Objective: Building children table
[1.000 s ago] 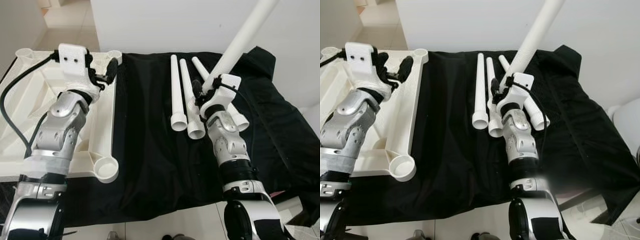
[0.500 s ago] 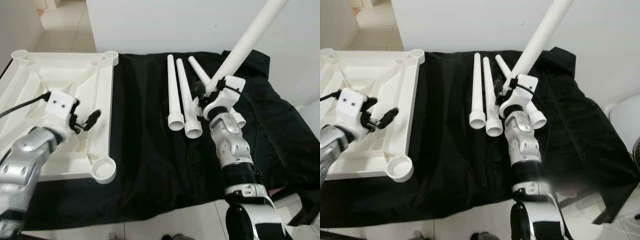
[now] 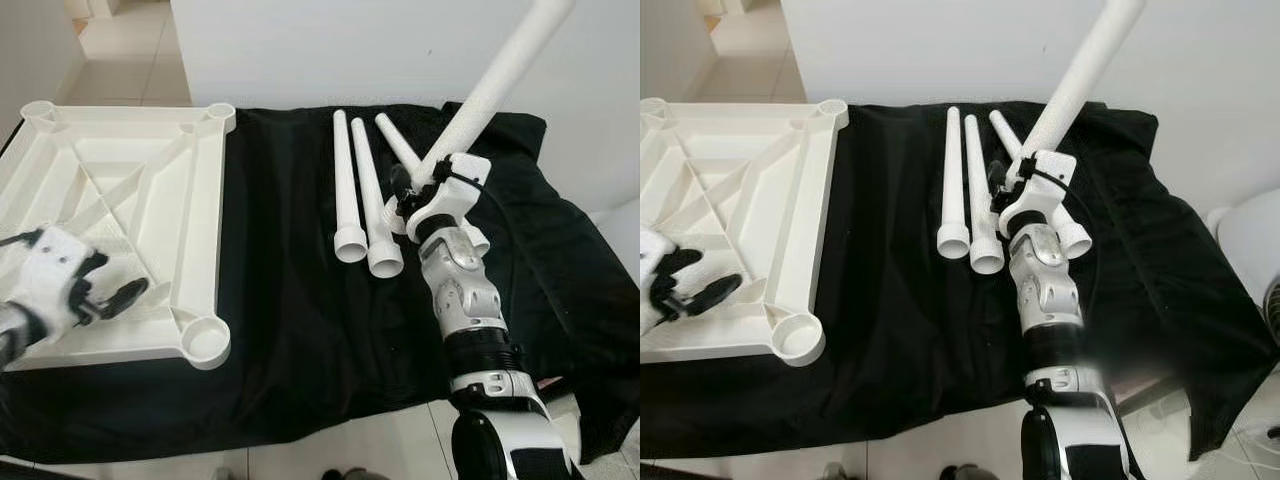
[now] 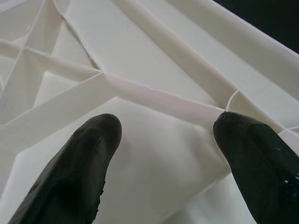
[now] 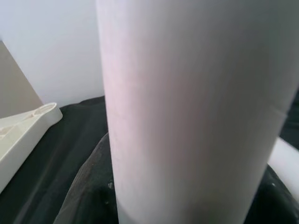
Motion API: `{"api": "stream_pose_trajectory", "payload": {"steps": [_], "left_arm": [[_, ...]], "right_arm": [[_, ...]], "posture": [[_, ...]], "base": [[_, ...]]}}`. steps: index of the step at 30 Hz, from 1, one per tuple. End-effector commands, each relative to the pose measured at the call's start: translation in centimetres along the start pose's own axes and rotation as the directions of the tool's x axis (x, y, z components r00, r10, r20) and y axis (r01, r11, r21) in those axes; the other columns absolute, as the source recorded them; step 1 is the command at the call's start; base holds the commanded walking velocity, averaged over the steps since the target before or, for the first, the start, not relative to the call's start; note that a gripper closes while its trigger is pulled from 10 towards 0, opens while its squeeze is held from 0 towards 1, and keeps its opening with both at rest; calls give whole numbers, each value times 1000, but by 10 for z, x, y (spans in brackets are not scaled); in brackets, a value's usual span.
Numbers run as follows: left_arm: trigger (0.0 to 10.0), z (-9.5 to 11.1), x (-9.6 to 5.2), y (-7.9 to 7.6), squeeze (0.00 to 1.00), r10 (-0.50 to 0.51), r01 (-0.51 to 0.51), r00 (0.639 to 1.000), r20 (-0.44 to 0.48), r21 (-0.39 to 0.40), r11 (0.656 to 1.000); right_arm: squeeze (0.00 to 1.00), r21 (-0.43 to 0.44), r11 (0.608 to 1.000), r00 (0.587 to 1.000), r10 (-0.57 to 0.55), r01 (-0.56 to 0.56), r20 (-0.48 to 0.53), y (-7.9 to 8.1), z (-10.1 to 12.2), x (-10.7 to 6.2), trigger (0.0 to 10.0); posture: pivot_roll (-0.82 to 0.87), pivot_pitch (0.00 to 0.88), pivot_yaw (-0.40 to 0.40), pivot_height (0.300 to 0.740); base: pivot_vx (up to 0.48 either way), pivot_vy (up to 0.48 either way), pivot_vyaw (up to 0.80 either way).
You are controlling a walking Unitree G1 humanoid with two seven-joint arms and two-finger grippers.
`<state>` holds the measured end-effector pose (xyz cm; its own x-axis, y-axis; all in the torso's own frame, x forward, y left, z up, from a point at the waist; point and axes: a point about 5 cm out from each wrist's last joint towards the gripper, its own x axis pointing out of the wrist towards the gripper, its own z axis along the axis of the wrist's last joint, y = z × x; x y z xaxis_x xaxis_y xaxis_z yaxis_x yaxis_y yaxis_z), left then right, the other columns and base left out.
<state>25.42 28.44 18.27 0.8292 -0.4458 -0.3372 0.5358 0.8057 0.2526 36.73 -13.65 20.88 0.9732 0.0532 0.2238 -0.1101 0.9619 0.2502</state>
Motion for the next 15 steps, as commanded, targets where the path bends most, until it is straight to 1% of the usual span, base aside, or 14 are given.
{"api": "stream_pose_trajectory", "payload": {"steps": [1,3,4,6,14,15], "left_arm": [[10000,1,-4,-12,0,-224,224,974,-11,4,975],[10000,-5,-6,-10,0,-212,213,975,-66,24,977],[10000,-9,-6,-12,0,-221,224,971,-95,29,974],[10000,-11,-6,-14,0,-230,235,967,-113,30,972],[10000,-10,-5,-21,0,-267,267,958,-104,-12,964],[10000,-11,-6,-24,0,-284,284,951,-124,-15,959]], "right_arm": [[0,-7,1000,1000,4,-4,-13,1,-3,-2,10000],[0,-8,1000,1000,3,-4,-15,1,-3,-1,10000],[0,-10,1000,1000,3,-3,-16,0,-3,-1,10000],[0,-11,1000,1000,3,-3,-17,0,-3,-1,10000],[0,-21,1000,1000,1,-2,-16,-1,-2,0,10000],[0,-23,1000,1000,1,-1,-18,-1,-3,0,10000]], "posture": [[20,121,-46,740],[22,122,-47,740],[23,122,-48,740],[23,121,-48,740],[19,118,-45,740],[20,119,-47,740]], "base": [[0,0,0],[0,0,0],[0,0,0],[0,0,0],[0,0,0],[0,0,0]]}}
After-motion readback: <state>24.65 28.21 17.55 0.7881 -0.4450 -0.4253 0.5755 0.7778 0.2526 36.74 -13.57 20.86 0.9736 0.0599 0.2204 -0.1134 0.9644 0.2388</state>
